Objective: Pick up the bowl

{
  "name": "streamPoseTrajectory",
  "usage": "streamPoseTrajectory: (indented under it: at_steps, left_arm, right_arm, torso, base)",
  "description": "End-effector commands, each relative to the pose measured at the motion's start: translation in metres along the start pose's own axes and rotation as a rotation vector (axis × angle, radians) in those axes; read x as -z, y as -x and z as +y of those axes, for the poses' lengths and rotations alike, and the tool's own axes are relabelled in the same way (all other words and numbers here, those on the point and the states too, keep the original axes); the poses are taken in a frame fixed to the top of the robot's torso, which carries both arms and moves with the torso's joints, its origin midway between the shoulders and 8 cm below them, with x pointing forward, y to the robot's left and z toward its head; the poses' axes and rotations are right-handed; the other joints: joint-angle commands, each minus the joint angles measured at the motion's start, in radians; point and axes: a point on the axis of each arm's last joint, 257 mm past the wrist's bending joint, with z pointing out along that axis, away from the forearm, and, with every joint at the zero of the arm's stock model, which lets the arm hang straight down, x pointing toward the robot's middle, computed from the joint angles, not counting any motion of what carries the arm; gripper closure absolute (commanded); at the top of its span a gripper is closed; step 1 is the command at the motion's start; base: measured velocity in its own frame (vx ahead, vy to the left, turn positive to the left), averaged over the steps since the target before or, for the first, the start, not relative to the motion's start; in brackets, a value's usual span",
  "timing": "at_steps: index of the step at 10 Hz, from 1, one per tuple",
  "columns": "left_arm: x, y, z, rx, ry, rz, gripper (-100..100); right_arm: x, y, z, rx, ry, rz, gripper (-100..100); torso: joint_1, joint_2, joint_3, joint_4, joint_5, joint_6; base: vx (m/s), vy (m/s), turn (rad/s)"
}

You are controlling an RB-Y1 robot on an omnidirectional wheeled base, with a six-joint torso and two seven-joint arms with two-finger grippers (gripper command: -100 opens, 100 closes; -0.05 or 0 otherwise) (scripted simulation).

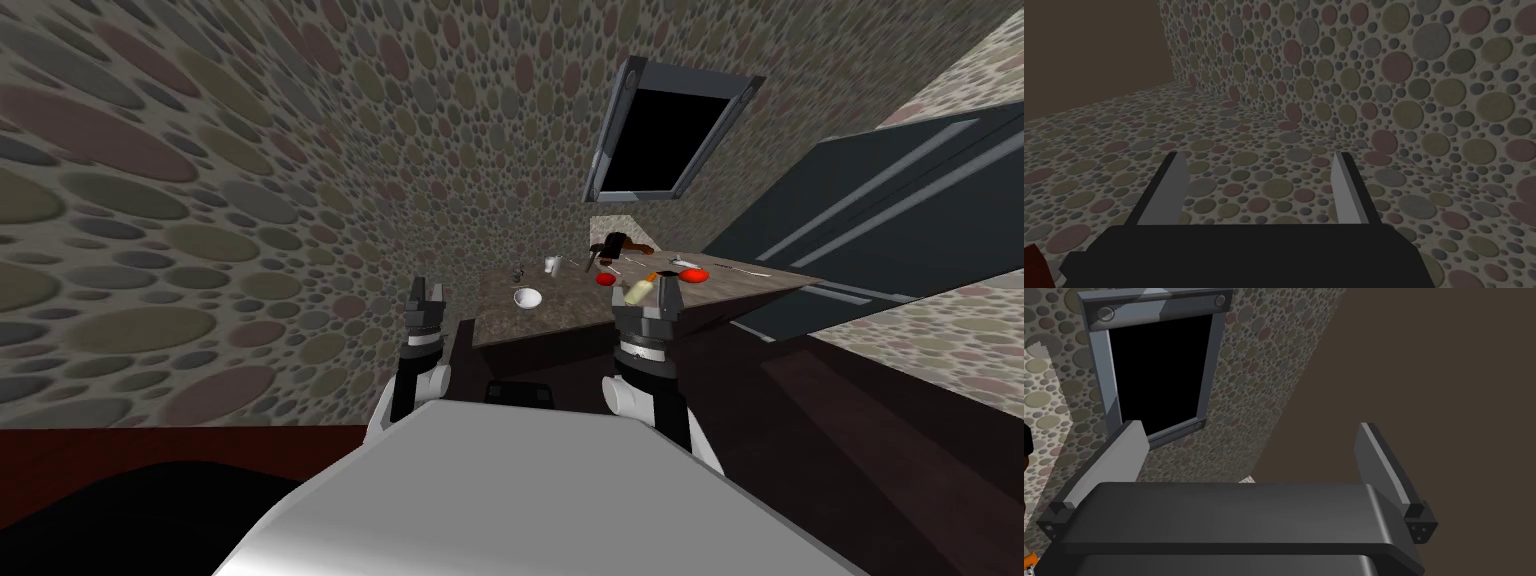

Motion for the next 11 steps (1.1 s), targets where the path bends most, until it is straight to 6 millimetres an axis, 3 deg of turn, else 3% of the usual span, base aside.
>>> streamPoseTrajectory:
  at_steps: [1, 5, 11]
  left_arm:
    - [0.000, 0.000, 0.000, 0.000, 0.000, 0.000, 0]
    - [0.000, 0.000, 0.000, 0.000, 0.000, 0.000, 0]
    - [0.000, 0.000, 0.000, 0.000, 0.000, 0.000, 0]
  right_arm:
    - [-0.001, -0.011, -0.005, 0.046, 0.002, 0.061, -100]
    - [-0.002, -0.043, -0.024, 0.180, 0.018, 0.229, -100]
    - [0.003, -0.073, -0.047, 0.342, 0.046, 0.413, -100]
  torso:
    - [0.000, 0.000, 0.000, 0.000, 0.000, 0.000]
    - [0.003, 0.005, 0.003, 0.001, 0.001, 0.000]
    - [0.002, 0.003, 0.002, 0.001, 0.000, 0.000]
  base:
    - [-0.037, 0.020, 0.092]
    - [-0.082, 0.046, 0.109]
    - [-0.045, 0.033, 0.072]
